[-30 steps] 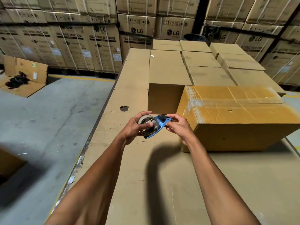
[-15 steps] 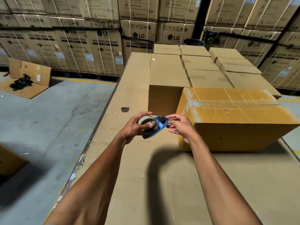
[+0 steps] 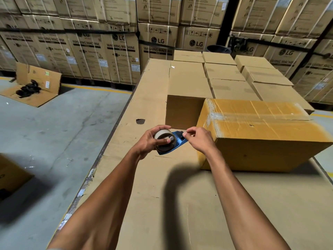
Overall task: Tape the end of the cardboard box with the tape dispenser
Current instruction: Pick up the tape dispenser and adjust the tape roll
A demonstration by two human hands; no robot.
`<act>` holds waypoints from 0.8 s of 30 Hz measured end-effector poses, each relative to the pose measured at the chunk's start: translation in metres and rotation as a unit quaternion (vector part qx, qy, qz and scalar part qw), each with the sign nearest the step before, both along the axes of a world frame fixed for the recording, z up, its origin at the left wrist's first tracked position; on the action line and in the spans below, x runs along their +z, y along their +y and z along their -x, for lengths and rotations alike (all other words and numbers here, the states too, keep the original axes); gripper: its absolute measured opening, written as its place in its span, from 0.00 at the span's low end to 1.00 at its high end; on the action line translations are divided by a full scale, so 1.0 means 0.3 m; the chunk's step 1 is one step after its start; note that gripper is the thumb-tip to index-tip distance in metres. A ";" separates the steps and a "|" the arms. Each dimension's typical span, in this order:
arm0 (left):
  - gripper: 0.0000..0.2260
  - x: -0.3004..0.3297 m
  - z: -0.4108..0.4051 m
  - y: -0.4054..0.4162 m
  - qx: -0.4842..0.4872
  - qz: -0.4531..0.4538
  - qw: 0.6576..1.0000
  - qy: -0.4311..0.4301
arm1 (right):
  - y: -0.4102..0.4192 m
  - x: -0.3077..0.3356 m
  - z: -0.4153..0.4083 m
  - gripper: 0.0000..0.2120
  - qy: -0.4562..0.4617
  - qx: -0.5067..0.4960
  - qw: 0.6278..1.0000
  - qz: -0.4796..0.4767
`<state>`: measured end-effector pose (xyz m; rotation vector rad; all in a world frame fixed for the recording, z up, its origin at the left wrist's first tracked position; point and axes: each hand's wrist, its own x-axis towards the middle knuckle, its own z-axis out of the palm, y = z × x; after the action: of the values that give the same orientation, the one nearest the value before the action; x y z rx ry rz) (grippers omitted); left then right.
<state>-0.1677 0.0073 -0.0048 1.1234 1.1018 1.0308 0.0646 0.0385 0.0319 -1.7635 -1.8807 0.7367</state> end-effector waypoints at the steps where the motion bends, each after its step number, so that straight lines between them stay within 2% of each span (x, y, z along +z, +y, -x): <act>1: 0.22 0.000 -0.006 0.001 -0.001 -0.002 1.000 -0.001 | 0.001 -0.001 0.006 0.18 -0.025 0.006 1.000 0.003; 4: 0.22 0.000 -0.016 0.004 0.001 -0.006 1.000 0.003 | 0.002 -0.003 0.019 0.16 -0.043 0.003 0.999 0.009; 8: 0.22 -0.010 -0.012 0.007 0.000 -0.008 1.000 0.005 | 0.007 -0.004 0.014 0.09 -0.009 -0.024 1.000 0.011; 11: 0.22 -0.015 -0.011 0.012 0.001 -0.010 1.000 0.005 | 0.011 -0.007 0.004 0.09 0.025 -0.019 0.999 0.025; 19: 0.22 -0.025 -0.019 0.034 -0.002 -0.011 1.000 0.003 | 0.024 0.001 -0.013 0.14 0.079 -0.021 0.996 0.025; 24: 0.22 -0.036 -0.022 0.049 -0.013 -0.009 1.000 0.000 | 0.034 0.015 -0.015 0.23 -0.002 0.031 0.998 0.053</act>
<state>-0.1612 0.0220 -0.0156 1.1491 1.0768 1.0227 0.0692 0.0486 0.0364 -1.7776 -1.9389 0.8717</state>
